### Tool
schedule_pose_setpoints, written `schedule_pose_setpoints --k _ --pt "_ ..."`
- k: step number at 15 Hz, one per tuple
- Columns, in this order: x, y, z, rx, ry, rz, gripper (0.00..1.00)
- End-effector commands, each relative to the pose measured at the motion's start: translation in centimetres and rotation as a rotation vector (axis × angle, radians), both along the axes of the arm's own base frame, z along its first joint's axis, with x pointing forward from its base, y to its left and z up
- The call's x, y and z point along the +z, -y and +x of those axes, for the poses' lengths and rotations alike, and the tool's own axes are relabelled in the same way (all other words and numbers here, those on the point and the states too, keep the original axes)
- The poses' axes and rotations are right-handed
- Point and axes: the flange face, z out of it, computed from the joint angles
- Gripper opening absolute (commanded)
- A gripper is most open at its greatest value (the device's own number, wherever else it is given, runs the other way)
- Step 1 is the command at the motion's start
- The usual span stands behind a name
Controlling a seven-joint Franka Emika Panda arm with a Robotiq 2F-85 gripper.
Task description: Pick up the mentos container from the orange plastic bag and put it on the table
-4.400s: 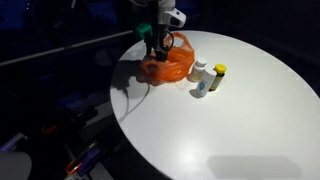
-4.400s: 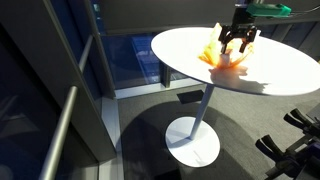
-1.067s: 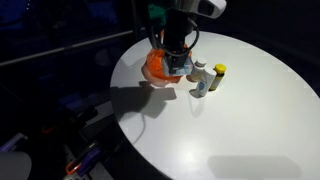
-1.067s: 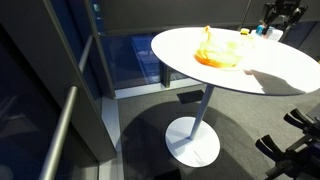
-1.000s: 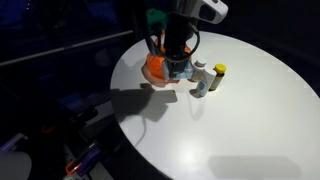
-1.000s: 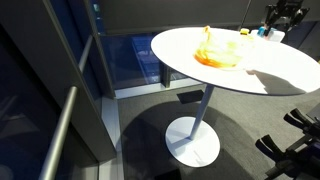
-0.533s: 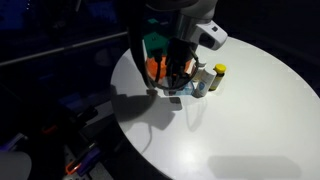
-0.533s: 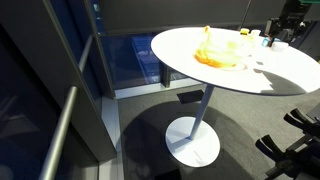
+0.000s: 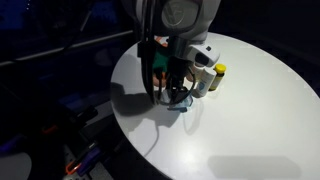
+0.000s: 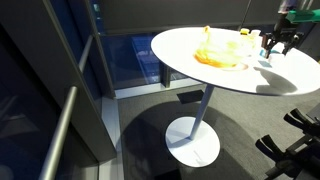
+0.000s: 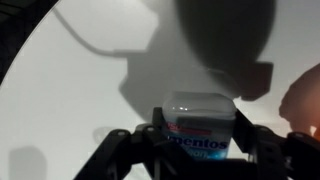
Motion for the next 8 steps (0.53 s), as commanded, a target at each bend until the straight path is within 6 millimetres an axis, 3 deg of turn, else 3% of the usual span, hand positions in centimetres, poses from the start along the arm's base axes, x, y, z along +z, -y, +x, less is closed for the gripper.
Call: schedule_pose_setpoints --k 1,3,8 --pt "0.2 0.1 0.3 -0.01 0.0 -0.029 0.93" --pt "1.0 -0.1 0.3 -0.001 0.002 -0.017 1.0" --pt "6.2 -2.4 0.1 0.081 0.007 0.042 1.0"
